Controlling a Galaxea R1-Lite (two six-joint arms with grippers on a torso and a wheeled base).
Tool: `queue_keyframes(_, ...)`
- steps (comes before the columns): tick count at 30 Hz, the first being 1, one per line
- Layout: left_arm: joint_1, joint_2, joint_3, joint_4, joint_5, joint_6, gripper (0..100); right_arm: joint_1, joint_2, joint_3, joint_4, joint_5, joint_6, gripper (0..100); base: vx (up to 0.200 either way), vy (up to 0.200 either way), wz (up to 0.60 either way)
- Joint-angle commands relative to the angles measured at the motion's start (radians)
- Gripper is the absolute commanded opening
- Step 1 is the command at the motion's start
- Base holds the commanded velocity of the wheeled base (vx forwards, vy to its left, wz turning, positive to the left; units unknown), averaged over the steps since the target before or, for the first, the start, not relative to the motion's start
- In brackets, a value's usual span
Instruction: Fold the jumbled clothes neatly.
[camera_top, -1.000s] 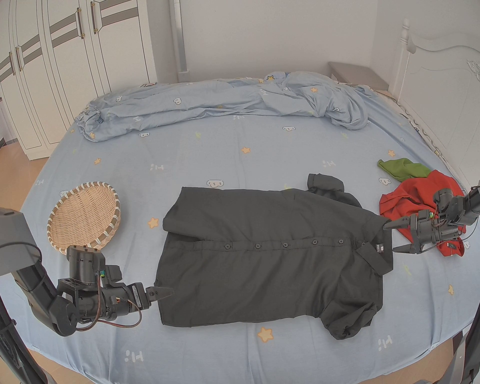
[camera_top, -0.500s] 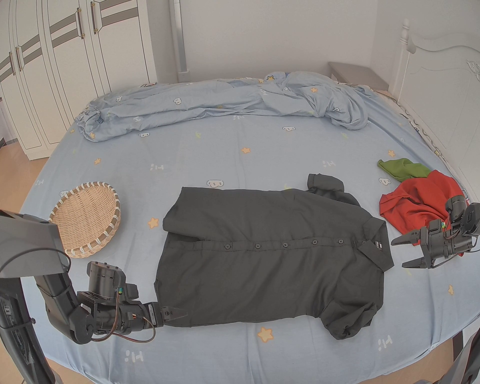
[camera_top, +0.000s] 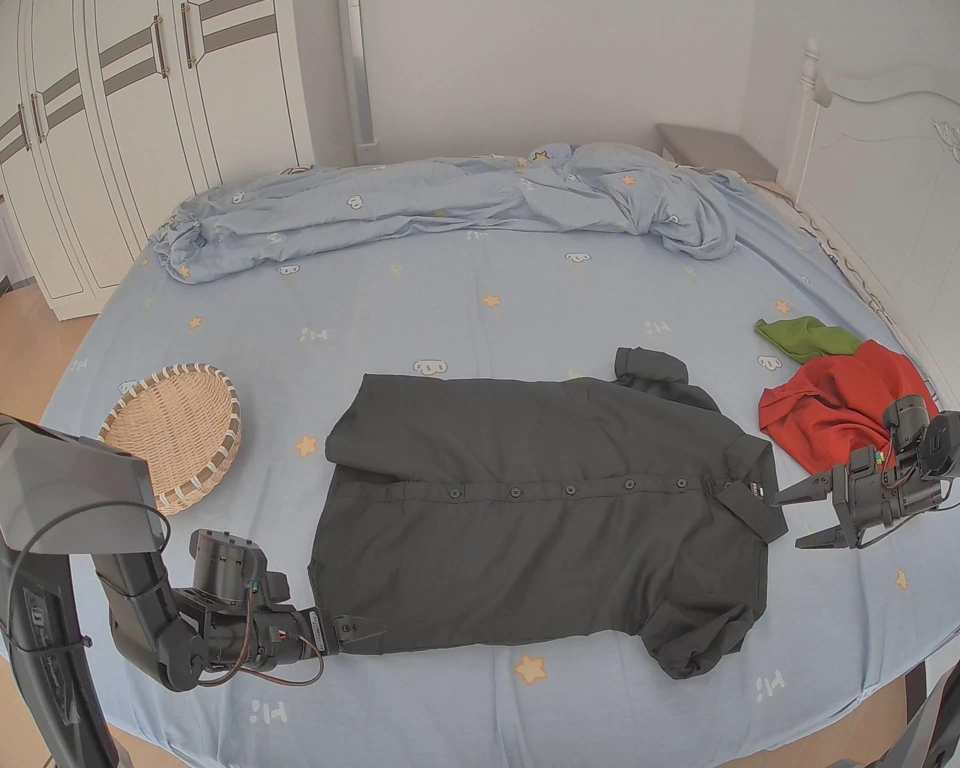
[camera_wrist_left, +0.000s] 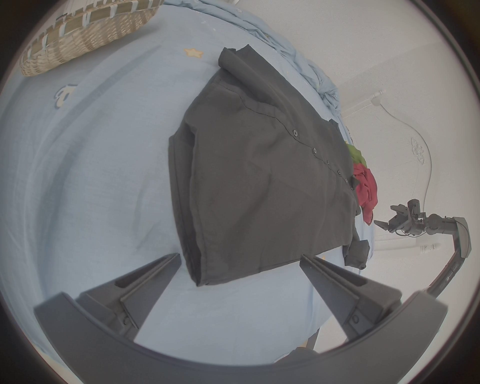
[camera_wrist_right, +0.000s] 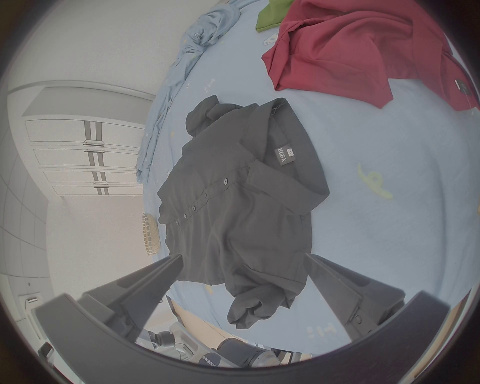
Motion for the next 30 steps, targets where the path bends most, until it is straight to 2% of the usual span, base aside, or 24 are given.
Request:
queue_keyframes(1, 0.011, 0.033, -0.013, 0.0, 0.001, -0.001, 0, 0.005, 0.011, 0.001, -0.001, 0.0, -0.004, 100, 0.0, 0.0, 0.0)
queue_keyframes(7, 0.021, 0.03, -0.016, 0.0, 0.001, -0.001, 0, 0.03, 0.042, 0.019, -0.002, 0.0, -0.008, 100, 0.0, 0.0, 0.0)
queue_keyframes(13, 0.041, 0.003, -0.015, -0.001, 0.001, -0.003, 0, 0.102, 0.047, 0.113, -0.03, -0.012, -0.022, 100, 0.0, 0.0, 0.0)
queue_keyframes(17, 0.048, -0.01, -0.013, -0.006, 0.001, -0.003, 0, 0.119, 0.05, 0.238, -0.175, -0.028, -0.06, 100, 0.0, 0.0, 0.0)
queue_keyframes(18, 0.048, -0.01, -0.013, -0.006, 0.001, -0.003, 0, 0.119, 0.05, 0.238, -0.175, -0.028, -0.06, 100, 0.0, 0.0, 0.0)
queue_keyframes(21, 0.048, -0.015, -0.013, -0.007, 0.001, -0.003, 0, 0.125, 0.054, 0.363, -0.355, -0.025, -0.086, 100, 0.0, 0.0, 0.0)
queue_keyframes(27, 0.048, -0.018, -0.012, -0.006, 0.001, -0.003, 0, 0.149, 0.001, 0.447, -0.386, -0.032, -0.088, 100, 0.0, 0.0, 0.0)
queue_keyframes(30, 0.048, -0.018, -0.015, -0.006, -0.001, -0.003, 0, 0.178, 0.041, 0.444, -0.452, -0.026, -0.086, 100, 0.0, 0.0, 0.0)
